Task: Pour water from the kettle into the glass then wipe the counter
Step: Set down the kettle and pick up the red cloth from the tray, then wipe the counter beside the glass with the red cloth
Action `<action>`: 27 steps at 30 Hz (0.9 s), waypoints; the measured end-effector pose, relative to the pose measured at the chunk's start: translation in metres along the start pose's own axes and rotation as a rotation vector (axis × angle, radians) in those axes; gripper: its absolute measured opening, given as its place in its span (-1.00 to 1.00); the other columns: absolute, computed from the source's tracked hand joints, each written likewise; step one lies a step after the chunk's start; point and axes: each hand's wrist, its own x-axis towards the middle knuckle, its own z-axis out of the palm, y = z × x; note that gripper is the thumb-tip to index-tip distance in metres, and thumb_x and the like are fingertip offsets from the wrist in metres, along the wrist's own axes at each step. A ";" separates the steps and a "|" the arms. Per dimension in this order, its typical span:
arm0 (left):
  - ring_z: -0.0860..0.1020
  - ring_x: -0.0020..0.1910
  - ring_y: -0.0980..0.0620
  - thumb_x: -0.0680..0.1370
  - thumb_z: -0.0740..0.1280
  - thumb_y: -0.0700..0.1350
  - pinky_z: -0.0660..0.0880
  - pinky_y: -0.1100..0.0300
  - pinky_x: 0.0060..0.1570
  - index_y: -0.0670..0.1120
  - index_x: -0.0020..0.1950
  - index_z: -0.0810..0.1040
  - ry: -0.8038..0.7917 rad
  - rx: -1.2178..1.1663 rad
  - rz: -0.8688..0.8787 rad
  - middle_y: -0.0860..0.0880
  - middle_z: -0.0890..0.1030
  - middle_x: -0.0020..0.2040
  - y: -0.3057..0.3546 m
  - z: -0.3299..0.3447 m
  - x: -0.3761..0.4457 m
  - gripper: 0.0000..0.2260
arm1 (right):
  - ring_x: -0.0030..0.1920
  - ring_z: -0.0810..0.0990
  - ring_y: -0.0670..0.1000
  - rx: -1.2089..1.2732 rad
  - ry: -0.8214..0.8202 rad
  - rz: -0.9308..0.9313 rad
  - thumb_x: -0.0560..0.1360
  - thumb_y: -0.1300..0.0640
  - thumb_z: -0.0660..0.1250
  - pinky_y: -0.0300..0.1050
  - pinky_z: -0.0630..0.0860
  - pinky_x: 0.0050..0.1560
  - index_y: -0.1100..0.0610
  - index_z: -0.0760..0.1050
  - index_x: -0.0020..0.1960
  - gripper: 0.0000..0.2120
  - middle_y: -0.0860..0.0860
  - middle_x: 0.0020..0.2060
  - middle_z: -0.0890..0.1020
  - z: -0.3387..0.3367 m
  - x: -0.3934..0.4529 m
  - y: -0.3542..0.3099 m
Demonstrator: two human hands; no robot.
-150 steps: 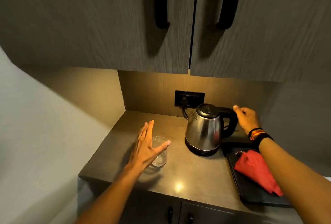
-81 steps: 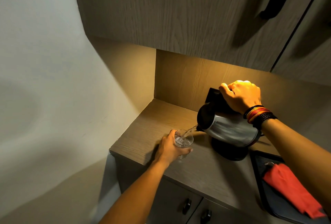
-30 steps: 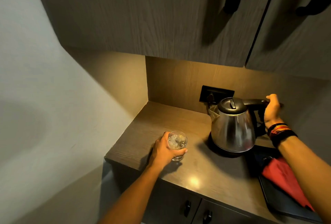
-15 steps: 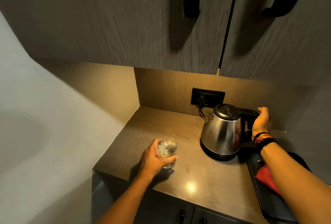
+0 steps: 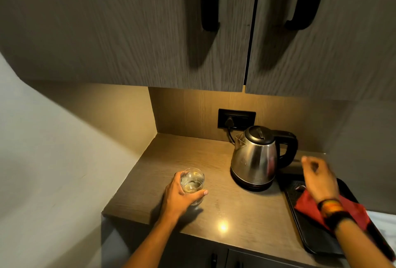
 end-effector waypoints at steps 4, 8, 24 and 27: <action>0.58 0.16 0.06 0.24 0.65 0.21 0.60 0.14 0.15 0.04 0.37 0.47 0.054 -0.002 0.007 0.08 0.61 0.18 0.000 0.000 0.000 -0.23 | 0.36 0.43 0.19 -0.545 -0.361 -0.106 0.44 -0.36 0.19 0.12 0.39 0.32 0.04 0.40 0.39 -0.32 0.16 0.37 0.48 0.004 -0.035 0.076; 0.58 0.08 0.08 0.24 0.66 0.19 0.56 0.25 0.02 0.03 0.31 0.52 0.074 0.017 0.012 0.09 0.63 0.10 0.010 -0.005 -0.001 -0.29 | 0.38 0.46 0.10 -0.667 -0.350 -0.208 0.58 -0.18 0.16 0.01 0.45 0.26 0.02 0.35 0.48 -0.48 0.07 0.42 0.47 -0.002 -0.038 0.076; 0.60 0.06 0.04 0.24 0.67 0.19 0.52 0.28 -0.10 0.01 0.25 0.56 0.199 -0.017 0.118 0.08 0.62 0.04 0.054 -0.057 0.014 -0.34 | -0.16 0.58 0.14 0.122 0.262 -0.335 0.62 0.08 0.21 -0.07 0.47 -0.13 0.06 0.49 0.27 -0.75 0.06 -0.10 0.62 -0.040 -0.121 -0.041; 0.63 0.07 0.01 0.23 0.66 0.20 0.58 0.20 -0.08 0.06 0.19 0.54 0.195 -0.014 0.119 0.08 0.63 0.03 0.054 -0.058 0.012 -0.38 | 0.05 0.61 0.00 -0.071 -0.270 -0.530 0.57 -0.04 0.26 -0.14 0.54 0.01 -0.11 0.45 0.23 -0.76 -0.08 0.06 0.61 0.019 -0.171 -0.034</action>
